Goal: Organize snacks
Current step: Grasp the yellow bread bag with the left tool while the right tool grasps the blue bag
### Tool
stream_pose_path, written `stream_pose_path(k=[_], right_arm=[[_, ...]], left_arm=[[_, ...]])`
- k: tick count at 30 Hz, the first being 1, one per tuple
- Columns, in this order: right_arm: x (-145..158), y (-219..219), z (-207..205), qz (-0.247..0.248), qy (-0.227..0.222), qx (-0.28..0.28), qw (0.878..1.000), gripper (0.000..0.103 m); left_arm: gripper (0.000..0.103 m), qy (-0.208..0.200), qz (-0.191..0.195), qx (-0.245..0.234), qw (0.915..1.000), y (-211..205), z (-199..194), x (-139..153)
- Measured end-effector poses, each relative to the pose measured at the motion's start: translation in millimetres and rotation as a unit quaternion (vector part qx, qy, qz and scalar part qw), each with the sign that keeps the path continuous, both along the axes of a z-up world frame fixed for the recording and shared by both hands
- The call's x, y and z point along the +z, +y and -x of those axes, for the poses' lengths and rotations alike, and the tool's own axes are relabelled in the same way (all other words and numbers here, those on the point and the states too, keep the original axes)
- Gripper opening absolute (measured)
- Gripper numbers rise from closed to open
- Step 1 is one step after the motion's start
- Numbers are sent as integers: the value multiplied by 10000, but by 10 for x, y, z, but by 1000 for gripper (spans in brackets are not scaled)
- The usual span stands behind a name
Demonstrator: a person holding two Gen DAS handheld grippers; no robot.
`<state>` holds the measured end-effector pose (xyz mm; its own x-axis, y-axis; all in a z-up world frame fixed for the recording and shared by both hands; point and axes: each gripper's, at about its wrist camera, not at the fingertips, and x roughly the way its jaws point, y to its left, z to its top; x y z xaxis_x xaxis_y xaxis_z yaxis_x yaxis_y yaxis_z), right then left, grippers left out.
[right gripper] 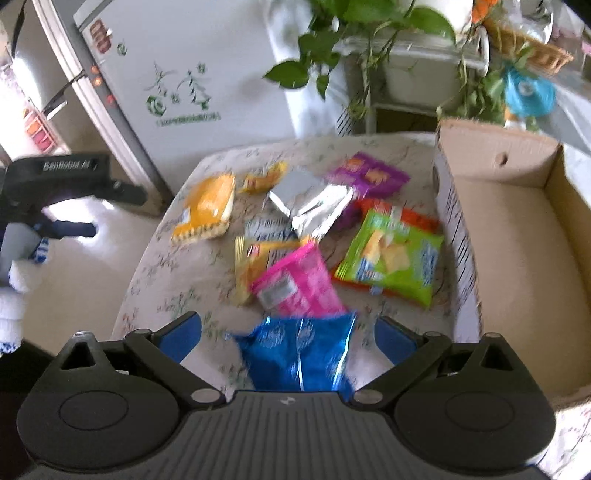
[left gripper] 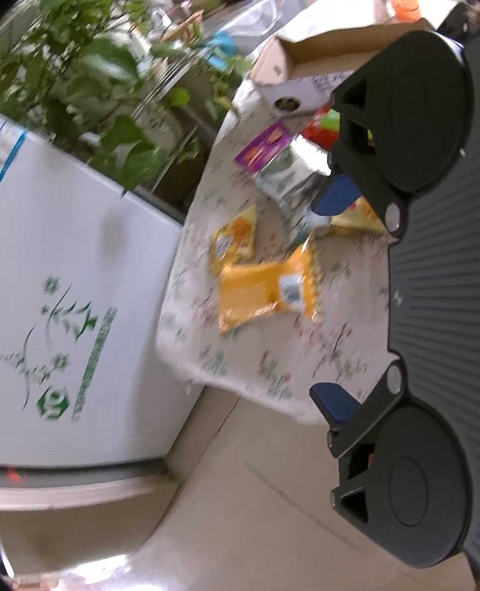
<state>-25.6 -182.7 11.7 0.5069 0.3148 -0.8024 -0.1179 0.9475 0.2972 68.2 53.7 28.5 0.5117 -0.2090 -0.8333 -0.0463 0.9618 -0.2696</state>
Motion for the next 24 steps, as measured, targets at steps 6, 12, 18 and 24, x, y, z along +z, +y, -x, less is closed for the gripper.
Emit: stream_pose_path(k=[6,12,18,24], right_arm=[[-134,-5,41,158,188,29,9997,100],[-216,-13,-10,299,289,-87,9991,98],[-273,19,-43,353,299,-48,9989,95],[-311,34,-78,267,331,-71,9991,95]], left_arm=[[96,79,68,-357,9993,-254,29,-63],[96,91,185,-8,9998,-215,-177,-91],[96,322,214,141,9992,-218,-482,-291],[96,406,125,317,9986,-249,-678,-474]])
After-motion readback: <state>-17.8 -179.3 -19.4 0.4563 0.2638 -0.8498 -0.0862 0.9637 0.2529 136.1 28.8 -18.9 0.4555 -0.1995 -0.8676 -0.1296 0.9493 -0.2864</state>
